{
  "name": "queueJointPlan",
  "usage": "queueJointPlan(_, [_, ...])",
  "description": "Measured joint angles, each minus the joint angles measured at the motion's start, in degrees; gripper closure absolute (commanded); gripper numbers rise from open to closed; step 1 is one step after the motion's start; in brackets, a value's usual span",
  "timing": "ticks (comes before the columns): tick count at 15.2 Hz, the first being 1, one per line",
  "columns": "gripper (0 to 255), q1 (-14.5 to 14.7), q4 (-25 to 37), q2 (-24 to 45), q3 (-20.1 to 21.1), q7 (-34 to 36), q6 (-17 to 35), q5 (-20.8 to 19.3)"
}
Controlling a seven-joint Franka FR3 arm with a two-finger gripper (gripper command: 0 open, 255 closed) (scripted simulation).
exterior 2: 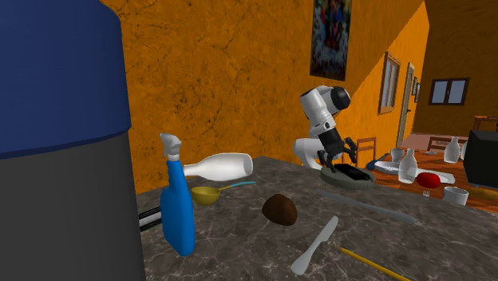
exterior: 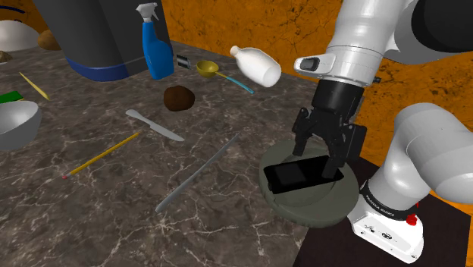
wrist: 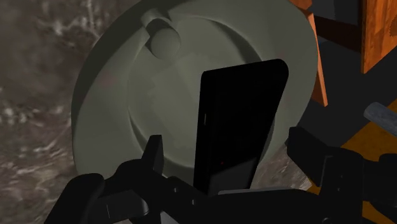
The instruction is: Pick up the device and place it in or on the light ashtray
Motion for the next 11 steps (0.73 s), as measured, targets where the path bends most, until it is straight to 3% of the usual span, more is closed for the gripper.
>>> queueJointPlan(1, [255, 0.0, 0.0, 0.0, 0.1, 0.1, 0.0, 0.1])
queueJointPlan(11, [255, 0.1, 0.3, -0.1, 0.2, 0.3, 0.1, 0.9])
